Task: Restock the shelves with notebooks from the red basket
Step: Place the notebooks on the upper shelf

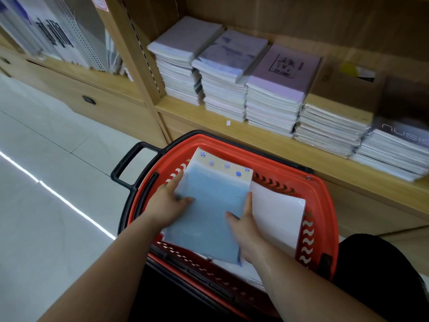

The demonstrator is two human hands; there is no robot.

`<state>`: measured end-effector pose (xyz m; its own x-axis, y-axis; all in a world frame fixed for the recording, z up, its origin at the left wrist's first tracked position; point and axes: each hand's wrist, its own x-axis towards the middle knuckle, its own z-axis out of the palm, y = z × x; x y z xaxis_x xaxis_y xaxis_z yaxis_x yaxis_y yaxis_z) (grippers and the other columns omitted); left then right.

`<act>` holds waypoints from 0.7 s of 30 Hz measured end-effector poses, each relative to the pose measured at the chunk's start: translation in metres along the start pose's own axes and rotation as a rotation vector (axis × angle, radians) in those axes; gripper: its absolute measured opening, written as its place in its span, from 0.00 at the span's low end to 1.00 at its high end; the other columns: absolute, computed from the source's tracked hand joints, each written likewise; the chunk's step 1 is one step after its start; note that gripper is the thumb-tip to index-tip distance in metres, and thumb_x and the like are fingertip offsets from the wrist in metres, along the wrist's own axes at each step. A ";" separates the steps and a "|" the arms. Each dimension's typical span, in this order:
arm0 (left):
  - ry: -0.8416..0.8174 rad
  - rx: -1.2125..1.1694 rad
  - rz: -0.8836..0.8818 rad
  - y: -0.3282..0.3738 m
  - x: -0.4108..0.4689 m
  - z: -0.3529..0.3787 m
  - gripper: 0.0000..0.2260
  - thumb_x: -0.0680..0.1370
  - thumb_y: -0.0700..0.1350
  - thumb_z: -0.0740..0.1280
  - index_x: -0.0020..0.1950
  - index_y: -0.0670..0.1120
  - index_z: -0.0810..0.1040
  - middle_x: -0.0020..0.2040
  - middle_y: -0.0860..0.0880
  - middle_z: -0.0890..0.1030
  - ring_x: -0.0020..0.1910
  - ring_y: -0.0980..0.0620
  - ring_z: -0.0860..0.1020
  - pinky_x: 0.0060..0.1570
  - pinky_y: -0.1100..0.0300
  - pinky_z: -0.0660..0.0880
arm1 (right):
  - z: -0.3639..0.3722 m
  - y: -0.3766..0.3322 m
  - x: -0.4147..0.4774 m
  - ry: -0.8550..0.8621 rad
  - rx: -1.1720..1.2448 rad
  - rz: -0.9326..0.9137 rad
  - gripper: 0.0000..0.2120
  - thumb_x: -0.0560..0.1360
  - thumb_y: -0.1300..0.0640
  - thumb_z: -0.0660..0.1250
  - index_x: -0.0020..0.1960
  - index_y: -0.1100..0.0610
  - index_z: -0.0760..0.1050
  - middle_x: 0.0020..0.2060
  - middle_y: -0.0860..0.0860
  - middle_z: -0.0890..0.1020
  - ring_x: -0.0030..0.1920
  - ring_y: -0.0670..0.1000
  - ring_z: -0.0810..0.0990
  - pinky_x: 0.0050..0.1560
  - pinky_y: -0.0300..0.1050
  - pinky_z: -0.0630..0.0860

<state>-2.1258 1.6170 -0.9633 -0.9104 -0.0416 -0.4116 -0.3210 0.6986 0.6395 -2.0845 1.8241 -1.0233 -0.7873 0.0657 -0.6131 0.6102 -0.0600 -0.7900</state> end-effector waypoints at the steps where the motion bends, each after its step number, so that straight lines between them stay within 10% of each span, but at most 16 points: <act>1: -0.054 -0.097 -0.029 0.001 0.000 -0.004 0.36 0.78 0.52 0.71 0.80 0.67 0.55 0.68 0.49 0.74 0.61 0.45 0.78 0.63 0.44 0.77 | -0.001 -0.001 0.000 -0.007 0.006 -0.001 0.40 0.82 0.56 0.64 0.77 0.30 0.42 0.63 0.47 0.77 0.56 0.52 0.81 0.52 0.57 0.82; 21: -0.186 -0.773 0.193 0.051 -0.066 -0.013 0.37 0.76 0.34 0.70 0.78 0.62 0.65 0.66 0.45 0.81 0.59 0.38 0.82 0.53 0.41 0.81 | -0.023 -0.041 -0.028 0.044 0.220 -0.140 0.30 0.77 0.44 0.70 0.73 0.26 0.61 0.59 0.40 0.82 0.57 0.49 0.84 0.60 0.58 0.80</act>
<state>-2.0853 1.6463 -0.8950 -0.9317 0.1961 -0.3058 -0.3140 -0.0113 0.9494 -2.0857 1.8473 -0.9744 -0.8552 0.1321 -0.5012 0.4574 -0.2623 -0.8497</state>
